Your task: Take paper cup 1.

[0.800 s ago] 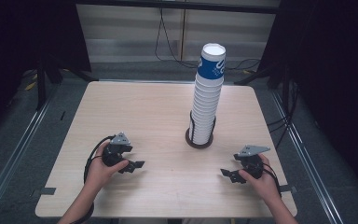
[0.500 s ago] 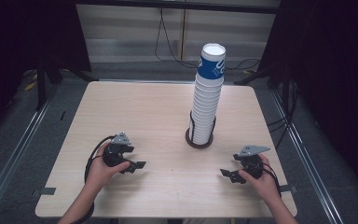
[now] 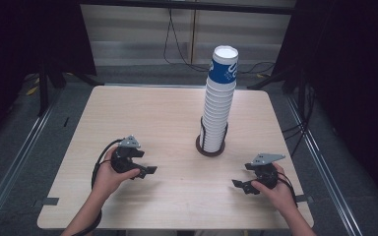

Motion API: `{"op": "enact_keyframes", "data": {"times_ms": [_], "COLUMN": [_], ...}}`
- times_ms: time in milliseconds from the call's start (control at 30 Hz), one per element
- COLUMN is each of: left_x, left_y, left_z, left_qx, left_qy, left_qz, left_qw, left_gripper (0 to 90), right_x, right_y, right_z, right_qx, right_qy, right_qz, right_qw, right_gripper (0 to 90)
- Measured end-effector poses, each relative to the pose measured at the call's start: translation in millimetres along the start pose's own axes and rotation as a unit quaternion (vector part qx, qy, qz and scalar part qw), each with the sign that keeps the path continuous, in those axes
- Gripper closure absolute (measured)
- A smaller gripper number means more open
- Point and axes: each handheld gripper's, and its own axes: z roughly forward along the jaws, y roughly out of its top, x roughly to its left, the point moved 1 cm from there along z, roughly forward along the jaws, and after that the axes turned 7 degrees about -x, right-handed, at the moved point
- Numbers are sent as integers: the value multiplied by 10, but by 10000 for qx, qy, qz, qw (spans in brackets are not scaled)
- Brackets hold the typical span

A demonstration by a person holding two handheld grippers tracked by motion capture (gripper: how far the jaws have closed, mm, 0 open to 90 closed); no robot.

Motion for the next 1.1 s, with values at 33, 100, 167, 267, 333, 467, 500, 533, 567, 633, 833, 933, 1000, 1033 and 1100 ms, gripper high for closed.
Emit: {"op": "enact_keyframes", "data": {"times_ms": [33,100,167,267,333,467,500,533,567,633,833,933,1000,1033,1100], "left_x": [-6,-24,-46,-82,-91,-118,-126,-131,-133,-129,-111,-113,-114,-118,-119], "left_y": [13,39,66,109,141,208,221,230,242,260,359,476,531,558,609], "left_z": [-1,4,13,29,29,6,-3,-9,-21,-35,-80,-83,-73,-70,-55], "left_qx": [43,65,40,36,33,-50,-29,-45,0,-19,-3,22,76,111,133], "left_qy": [-19,-22,-89,-168,-204,-239,-249,-248,-263,-269,-219,-323,-341,-337,-369], "left_qz": [20,94,52,65,93,102,142,157,161,112,94,53,79,97,107], "left_qw": [10000,9999,9999,9998,9997,9997,9996,9996,9995,9996,9997,9995,9994,9993,9992], "left_gripper": [160,160,163,165,165,165,165,165,165,165,165,165,165,165,165], "right_x": [0,4,13,23,34,75,85,89,95,94,10,-23,-35,-42,-48], "right_y": [1,-1,0,25,42,95,111,129,149,188,368,497,593,639,725], "right_z": [-3,-12,-29,-69,-73,-79,-80,-81,-82,-84,-91,-87,-91,-96,-110], "right_qx": [-14,-23,-21,-84,-177,-161,-167,-182,-195,-184,-469,-453,-481,-502,-493], "right_qy": [11,35,33,7,52,101,128,158,157,107,240,188,210,213,198], "right_qz": [-6,-12,-7,3,76,45,89,115,135,94,447,358,343,311,257], "right_qw": [10000,10000,10000,10000,9998,9998,9997,9996,9996,9997,9976,9982,9980,9980,9983], "right_gripper": [140,140,140,140,140,140,140,140,140,140,140,140,140,140,140]}}
